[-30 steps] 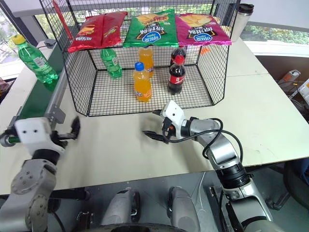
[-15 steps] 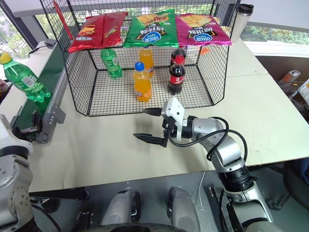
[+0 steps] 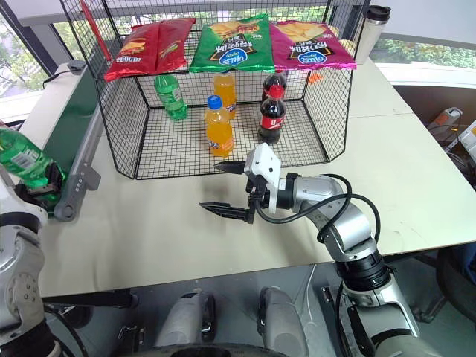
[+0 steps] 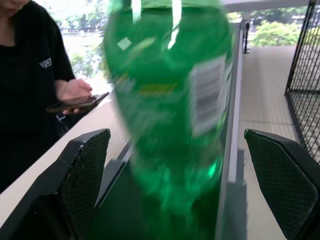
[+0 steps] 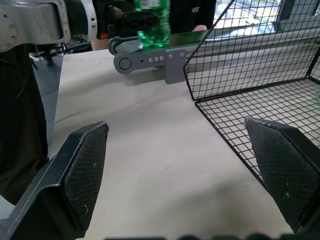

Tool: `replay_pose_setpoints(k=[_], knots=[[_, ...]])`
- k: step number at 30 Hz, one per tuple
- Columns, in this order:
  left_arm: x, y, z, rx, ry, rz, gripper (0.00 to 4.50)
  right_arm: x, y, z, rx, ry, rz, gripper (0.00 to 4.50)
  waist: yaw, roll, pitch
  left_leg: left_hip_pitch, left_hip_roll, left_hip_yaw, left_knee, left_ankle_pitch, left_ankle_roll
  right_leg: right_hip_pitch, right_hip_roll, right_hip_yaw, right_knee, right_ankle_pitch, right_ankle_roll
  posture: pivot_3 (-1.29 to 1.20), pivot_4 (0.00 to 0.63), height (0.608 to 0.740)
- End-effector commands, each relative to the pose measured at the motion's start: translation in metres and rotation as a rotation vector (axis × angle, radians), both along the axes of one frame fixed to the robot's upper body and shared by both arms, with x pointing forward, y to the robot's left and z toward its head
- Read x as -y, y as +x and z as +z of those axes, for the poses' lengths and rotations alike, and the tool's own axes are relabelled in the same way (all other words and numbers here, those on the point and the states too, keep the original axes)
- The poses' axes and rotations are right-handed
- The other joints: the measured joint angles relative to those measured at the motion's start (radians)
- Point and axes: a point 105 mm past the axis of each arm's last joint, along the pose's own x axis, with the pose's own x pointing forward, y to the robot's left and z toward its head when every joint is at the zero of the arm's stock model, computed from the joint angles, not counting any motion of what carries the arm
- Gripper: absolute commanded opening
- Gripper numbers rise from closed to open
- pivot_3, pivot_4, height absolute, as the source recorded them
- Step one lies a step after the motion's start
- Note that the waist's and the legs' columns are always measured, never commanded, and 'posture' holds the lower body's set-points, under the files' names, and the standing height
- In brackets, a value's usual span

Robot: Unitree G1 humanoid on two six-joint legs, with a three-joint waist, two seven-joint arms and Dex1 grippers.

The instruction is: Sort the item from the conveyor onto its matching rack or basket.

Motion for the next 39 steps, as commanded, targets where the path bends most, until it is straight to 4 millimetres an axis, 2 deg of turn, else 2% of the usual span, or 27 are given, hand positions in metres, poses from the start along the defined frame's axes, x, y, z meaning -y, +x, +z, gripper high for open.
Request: replay_pose_setpoints(k=[1,2,3,7,13,18,24,30,35,39], knots=[[0.000,0.000,0.011,0.037,0.032,0.003,4.47,-0.002,-0.003,0.011,0.044,0.013,0.016,4.50,0.000,0.000,0.000,0.000,0.000,0.000,0.000,0.000,0.000,0.000,0.000,0.000,0.000,0.000,0.000,0.00,0.150,0.740],[0.000,0.000,0.011,0.029,0.038,0.006,4.47,-0.002,-0.003,0.011,0.044,0.011,0.015,4.50,0.001,0.000,0.000,0.000,0.000,0.000,0.000,0.000,0.000,0.000,0.000,0.000,0.000,0.000,0.000,0.00,0.150,0.740],[0.001,-0.001,0.010,0.028,0.040,0.003,4.23,-0.002,-0.003,0.011,0.043,0.010,0.014,4.50,0.001,0.000,0.000,0.000,0.000,0.000,0.000,0.000,0.000,0.000,0.000,0.000,0.000,0.000,0.000,0.00,0.150,0.740],[0.006,-0.002,0.007,0.029,0.041,-0.024,2.81,-0.001,-0.002,0.010,0.044,0.006,0.009,4.50,0.002,0.000,0.000,0.000,0.000,0.000,0.000,0.000,0.000,0.000,0.000,0.000,0.000,0.000,0.000,0.00,0.150,0.740],[0.008,-0.003,0.019,0.077,0.057,-0.019,2.78,0.000,-0.001,0.010,0.043,-0.001,0.005,4.50,0.003,0.000,0.000,0.000,0.000,0.000,0.000,0.000,0.000,0.000,0.000,0.000,0.000,-0.001,-0.002,0.00,0.150,0.740],[0.017,-0.004,0.041,0.142,0.068,-0.080,2.78,0.003,0.001,0.010,0.047,-0.009,-0.003,4.50,0.001,0.000,0.000,0.000,0.000,0.000,0.000,0.000,0.000,0.000,0.000,0.000,0.000,-0.001,-0.002,0.00,0.150,0.740],[0.056,0.001,0.052,0.171,0.021,-0.286,2.78,0.016,0.020,-0.002,0.012,-0.067,-0.104,4.50,0.000,0.000,0.000,-0.001,0.000,0.000,0.000,0.000,0.000,0.000,0.000,0.000,0.000,0.000,0.000,0.00,0.150,0.740],[0.101,0.015,0.052,0.150,-0.012,-0.502,2.78,0.026,0.035,-0.018,0.000,-0.120,-0.195,4.50,0.002,0.000,0.000,0.000,0.000,0.000,0.000,0.000,0.000,0.000,0.000,0.000,0.000,0.000,0.000,0.00,0.150,0.740],[0.123,0.038,0.041,0.123,-0.036,-0.567,2.78,0.030,0.041,-0.032,-0.016,-0.161,-0.239,4.50,0.001,0.000,0.000,0.000,0.000,0.000,0.000,0.000,0.000,0.000,0.000,0.000,0.000,0.000,0.001,0.00,0.150,0.740],[0.147,0.065,0.030,0.108,0.006,-0.610,2.78,0.032,0.045,-0.036,-0.007,-0.179,-0.260,4.50,0.001,0.000,0.000,0.000,0.000,0.000,0.000,0.000,0.000,0.000,0.001,0.000,0.000,0.000,0.000,0.00,0.150,0.740]])
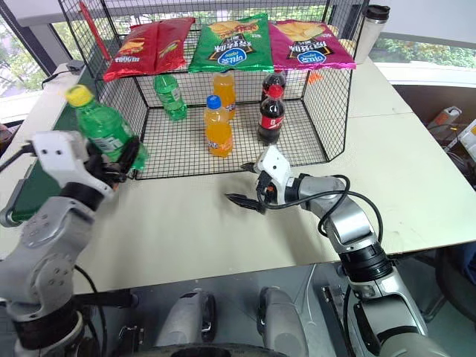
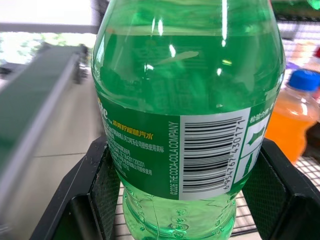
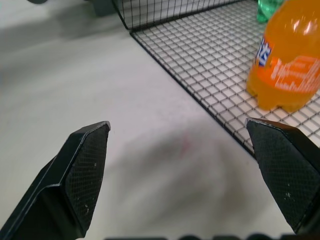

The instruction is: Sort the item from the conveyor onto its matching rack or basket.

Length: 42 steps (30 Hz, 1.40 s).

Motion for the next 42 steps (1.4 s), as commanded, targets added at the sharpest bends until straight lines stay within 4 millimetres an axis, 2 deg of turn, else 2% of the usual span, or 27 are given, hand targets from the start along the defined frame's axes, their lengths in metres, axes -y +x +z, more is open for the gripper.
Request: replay_pose_setpoints(k=[1,6,9,15,21,25,27,29,36,42], knots=[[0.019,0.014,0.012,0.100,0.076,-0.024,2.78,-0.001,0.002,0.007,0.054,0.001,-0.003,4.50,0.001,0.000,0.000,0.000,0.000,0.000,0.000,0.000,0.000,0.000,0.000,0.000,0.000,0.000,0.000,0.00,0.150,0.740],[0.039,0.039,0.008,0.125,0.090,-0.059,2.78,-0.002,0.001,0.009,0.059,0.006,0.002,4.50,0.000,0.000,0.000,-0.001,0.000,0.001,0.000,0.000,0.000,0.000,0.000,0.000,-0.001,0.000,0.000,0.00,0.150,0.740],[0.044,0.055,0.005,0.128,0.082,-0.046,2.78,-0.003,0.000,0.010,0.062,0.010,0.004,4.50,0.000,0.000,0.000,-0.001,0.000,0.001,0.000,0.000,0.000,0.000,0.000,0.000,0.000,0.000,0.000,0.00,0.150,0.740],[0.042,0.075,-0.006,0.103,0.081,-0.013,2.78,-0.004,-0.001,0.013,0.065,0.016,0.007,4.50,-0.001,0.000,0.000,-0.001,0.000,0.001,0.000,0.000,0.000,-0.001,0.000,0.000,0.000,0.000,0.001,0.00,0.150,0.740],[0.040,0.083,-0.021,0.057,0.061,-0.005,2.78,-0.005,-0.001,0.015,0.066,0.019,0.010,4.50,0.000,0.000,0.000,-0.001,0.000,0.001,0.000,0.000,0.000,-0.001,0.000,0.000,0.000,0.000,0.001,0.00,0.150,0.740],[0.038,0.084,-0.024,0.044,0.037,-0.003,2.78,-0.006,-0.001,0.015,0.067,0.021,0.014,4.50,0.000,0.000,0.000,-0.001,0.000,0.001,0.000,0.000,0.000,-0.001,0.000,0.000,0.000,0.000,0.001,0.00,0.150,0.740],[0.037,0.083,-0.025,0.044,0.027,-0.002,3.81,-0.007,-0.001,0.016,0.067,0.023,0.016,4.50,0.000,0.000,0.000,-0.001,0.000,0.001,0.000,0.000,0.000,-0.001,0.000,0.000,0.000,0.000,0.001,0.00,0.150,0.740],[0.036,0.082,-0.024,0.046,0.034,0.000,4.33,-0.007,-0.001,0.016,0.067,0.023,0.019,4.50,0.000,0.000,0.000,-0.001,0.000,0.001,0.000,0.000,0.000,-0.001,0.000,0.000,0.000,0.000,0.001,0.00,0.150,0.740],[0.033,0.071,-0.014,0.071,0.073,-0.001,4.33,-0.009,-0.003,0.017,0.066,0.027,0.028,4.50,0.000,0.000,0.000,0.000,0.000,0.001,0.000,0.000,0.000,0.000,-0.001,0.000,0.000,0.000,0.001,0.00,0.150,0.740],[0.027,0.042,-0.011,0.064,0.133,-0.015,4.33,-0.011,-0.004,0.018,0.067,0.032,0.037,4.50,-0.002,0.000,0.000,0.000,0.000,0.001,0.000,0.000,0.000,0.000,-0.001,0.000,0.000,0.000,0.001,0.00,0.150,0.740]])
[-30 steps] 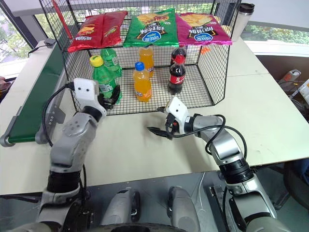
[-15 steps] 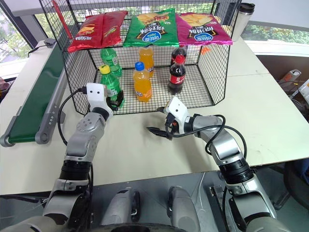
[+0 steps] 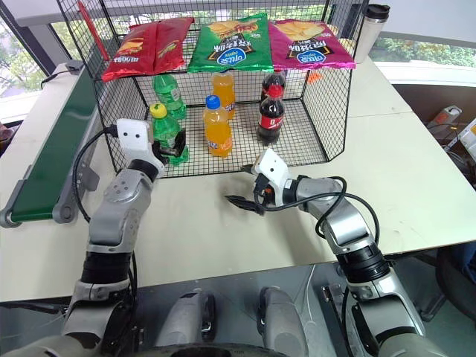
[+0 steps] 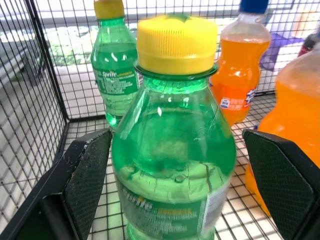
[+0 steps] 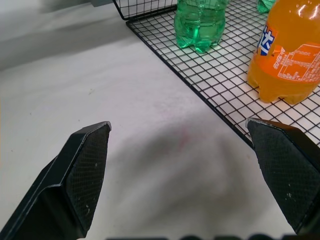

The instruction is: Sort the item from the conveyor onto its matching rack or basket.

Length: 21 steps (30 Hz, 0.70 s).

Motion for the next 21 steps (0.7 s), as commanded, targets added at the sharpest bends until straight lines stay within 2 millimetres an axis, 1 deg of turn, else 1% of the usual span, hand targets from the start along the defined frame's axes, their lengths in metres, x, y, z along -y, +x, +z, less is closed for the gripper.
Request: replay_pose_setpoints(k=[1,3,7,13,16,18,21], knots=[[-0.004,-0.020,0.014,0.042,0.047,-0.007,4.33,-0.006,-0.003,0.019,0.063,0.031,0.033,4.50,0.000,0.000,0.000,0.000,0.000,0.000,0.000,0.000,0.000,0.000,0.000,0.000,0.000,0.000,0.000,0.00,0.150,0.740],[-0.010,-0.029,0.012,0.028,0.051,0.005,4.33,-0.007,-0.004,0.020,0.063,0.033,0.039,4.50,0.001,0.000,0.000,0.000,0.000,0.000,0.000,0.000,0.000,0.000,0.000,0.000,0.000,0.000,0.000,0.00,0.150,0.740],[-0.018,-0.057,0.009,-0.001,0.060,-0.001,4.33,-0.009,-0.004,0.021,0.065,0.037,0.045,4.50,0.000,0.000,0.000,0.000,0.000,0.000,0.000,0.000,0.000,0.000,0.000,0.000,0.000,0.000,0.000,0.00,0.150,0.740],[-0.026,-0.090,-0.005,-0.090,0.053,0.007,4.33,-0.012,-0.005,0.021,0.064,0.043,0.056,4.50,0.001,0.000,0.000,0.001,0.000,-0.001,0.000,0.000,0.000,0.000,0.000,0.000,0.000,0.000,-0.001,0.00,0.150,0.740],[-0.028,-0.100,-0.016,-0.137,0.032,0.012,4.33,-0.013,-0.005,0.021,0.062,0.045,0.061,4.50,0.002,0.000,0.000,0.001,0.000,0.000,0.000,0.000,0.000,0.000,0.000,0.000,0.000,0.000,-0.001,0.00,0.150,0.740],[-0.029,-0.106,-0.028,-0.184,0.023,0.015,4.33,-0.013,-0.006,0.021,0.059,0.046,0.067,4.50,0.001,0.000,0.000,0.001,0.000,0.000,0.000,0.000,0.000,0.000,0.000,0.000,0.000,-0.001,-0.001,0.00,0.150,0.740],[-0.028,-0.111,-0.038,-0.218,0.003,0.015,4.33,-0.013,-0.007,0.020,0.057,0.047,0.071,4.50,0.002,0.000,0.000,0.000,0.000,0.000,0.000,0.000,0.000,0.000,0.000,0.000,0.000,-0.001,-0.002,0.00,0.150,0.740]])
